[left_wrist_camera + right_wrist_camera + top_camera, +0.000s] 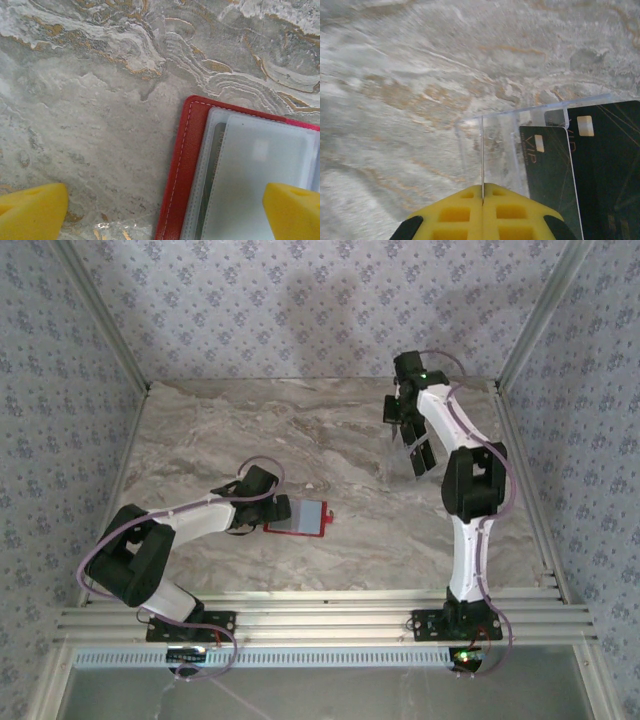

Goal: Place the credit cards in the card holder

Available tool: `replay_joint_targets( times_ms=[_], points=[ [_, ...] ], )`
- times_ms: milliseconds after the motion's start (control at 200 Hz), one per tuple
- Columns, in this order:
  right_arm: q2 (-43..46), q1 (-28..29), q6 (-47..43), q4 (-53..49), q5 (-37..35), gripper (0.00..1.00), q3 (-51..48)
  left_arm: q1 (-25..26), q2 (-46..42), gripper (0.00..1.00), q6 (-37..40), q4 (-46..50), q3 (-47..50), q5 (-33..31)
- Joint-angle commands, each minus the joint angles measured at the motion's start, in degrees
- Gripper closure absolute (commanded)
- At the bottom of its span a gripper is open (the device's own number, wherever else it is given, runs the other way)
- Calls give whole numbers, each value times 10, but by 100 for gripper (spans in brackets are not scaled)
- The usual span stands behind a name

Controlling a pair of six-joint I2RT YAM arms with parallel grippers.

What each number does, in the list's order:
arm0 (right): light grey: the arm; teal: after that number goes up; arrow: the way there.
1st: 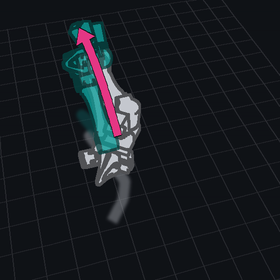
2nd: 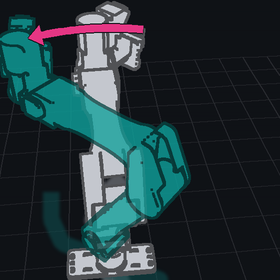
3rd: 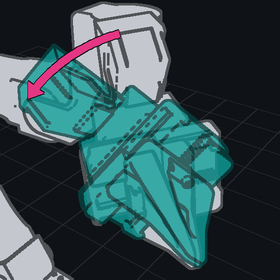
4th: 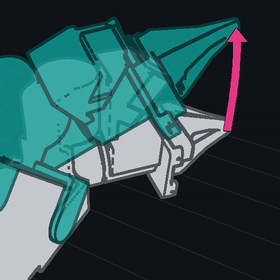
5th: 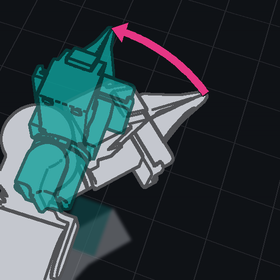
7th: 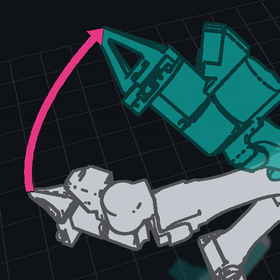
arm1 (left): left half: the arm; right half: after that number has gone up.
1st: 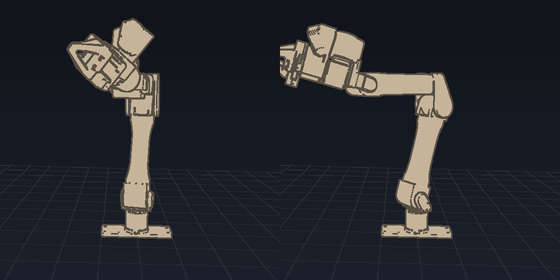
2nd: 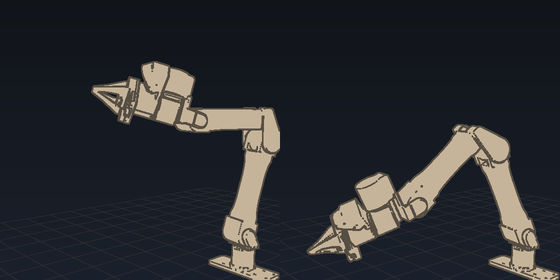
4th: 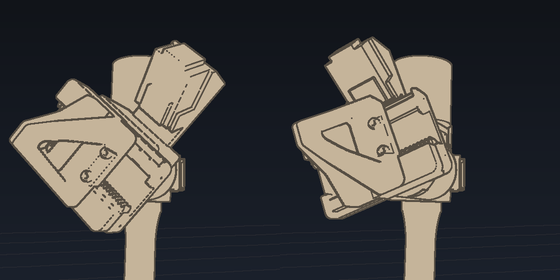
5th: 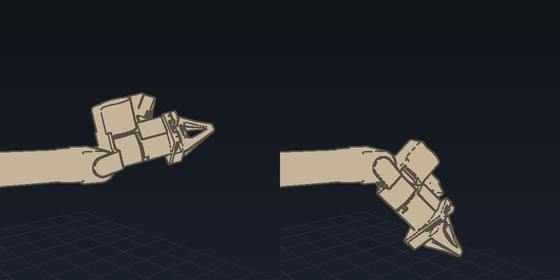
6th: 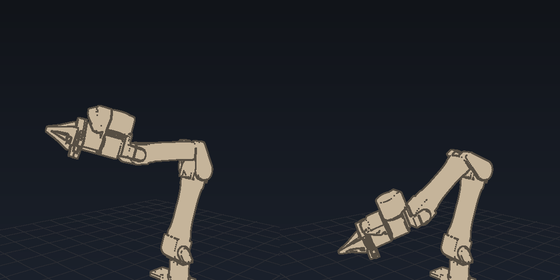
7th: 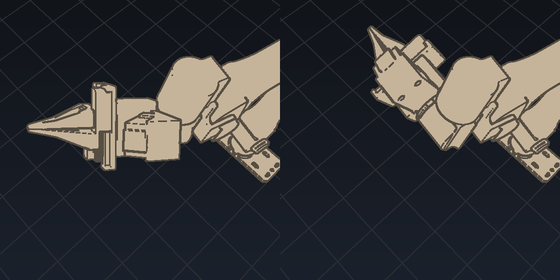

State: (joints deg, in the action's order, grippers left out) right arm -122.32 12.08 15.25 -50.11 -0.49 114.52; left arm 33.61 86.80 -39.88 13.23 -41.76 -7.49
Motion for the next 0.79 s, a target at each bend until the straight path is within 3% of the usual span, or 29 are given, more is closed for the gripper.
replay_joint_targets(
  times_ms=[0, 425, 790],
  points=[
    [58, 2, 23, 18, 41, 100, -29, 6, 8, 0, 4, -37, -10, 37],
    [273, 13, 79, 134, 107, 100, -317, 58, 13, 0, -21, -33, -32, 14],
    [392, 30, 130, 187, 164, 100, -457, 113, -17, 0, -69, -18, -22, -27]
  ],
)
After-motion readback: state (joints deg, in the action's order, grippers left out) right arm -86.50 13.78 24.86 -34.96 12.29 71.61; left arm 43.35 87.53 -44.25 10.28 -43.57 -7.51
